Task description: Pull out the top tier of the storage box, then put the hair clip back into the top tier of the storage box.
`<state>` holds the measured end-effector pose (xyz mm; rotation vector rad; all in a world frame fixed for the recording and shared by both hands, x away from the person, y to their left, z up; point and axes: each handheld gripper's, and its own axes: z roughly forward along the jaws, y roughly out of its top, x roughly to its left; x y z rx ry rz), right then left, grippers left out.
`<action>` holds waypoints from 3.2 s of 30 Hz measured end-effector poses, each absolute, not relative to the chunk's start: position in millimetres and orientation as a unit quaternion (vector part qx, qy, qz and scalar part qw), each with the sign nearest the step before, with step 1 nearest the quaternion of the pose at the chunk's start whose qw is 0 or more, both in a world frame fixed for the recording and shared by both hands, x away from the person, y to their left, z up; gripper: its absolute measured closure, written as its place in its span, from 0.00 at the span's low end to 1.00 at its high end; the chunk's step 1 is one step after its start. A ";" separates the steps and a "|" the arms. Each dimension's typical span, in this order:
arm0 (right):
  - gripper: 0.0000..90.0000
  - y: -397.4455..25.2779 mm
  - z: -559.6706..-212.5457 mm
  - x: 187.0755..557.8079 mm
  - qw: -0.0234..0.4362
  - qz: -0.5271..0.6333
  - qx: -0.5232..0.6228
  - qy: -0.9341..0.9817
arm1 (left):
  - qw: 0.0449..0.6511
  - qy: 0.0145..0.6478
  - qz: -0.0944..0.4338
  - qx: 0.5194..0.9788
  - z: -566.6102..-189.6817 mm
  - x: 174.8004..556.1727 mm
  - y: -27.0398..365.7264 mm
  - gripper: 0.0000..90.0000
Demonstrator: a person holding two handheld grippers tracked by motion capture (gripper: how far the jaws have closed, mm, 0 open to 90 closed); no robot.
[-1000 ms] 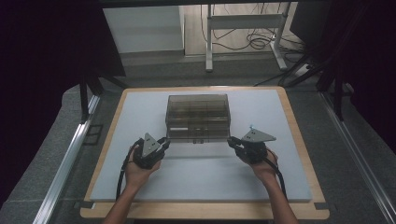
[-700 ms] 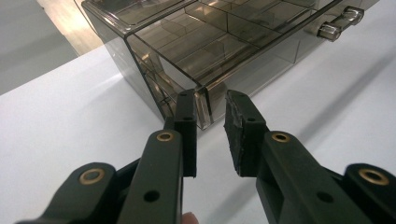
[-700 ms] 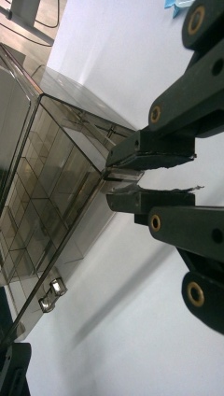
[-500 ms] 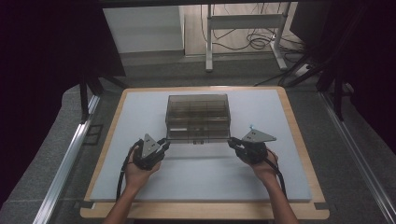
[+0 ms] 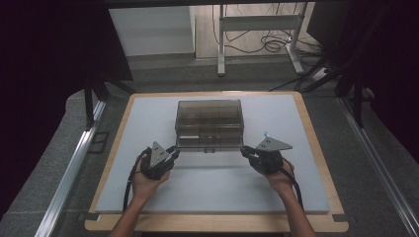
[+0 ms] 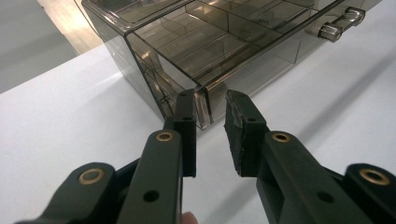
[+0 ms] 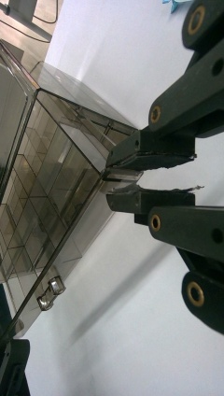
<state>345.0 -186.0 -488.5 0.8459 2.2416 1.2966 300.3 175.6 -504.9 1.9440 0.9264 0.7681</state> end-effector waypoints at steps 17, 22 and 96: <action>0.86 -186.0 -489.2 343.4 0.209 0.466 0.302 0.805 | 0.417 0.368 0.306 0.772 -505.1 299.7 175.9 0.83; 0.83 -187.7 -489.4 343.6 0.208 0.469 0.305 0.802 | 0.419 0.373 0.307 0.769 -505.2 300.1 176.8 0.80; 0.49 -243.7 -493.5 335.5 0.209 0.451 0.362 0.788 | 0.399 0.406 0.262 0.779 -514.2 282.5 221.6 0.38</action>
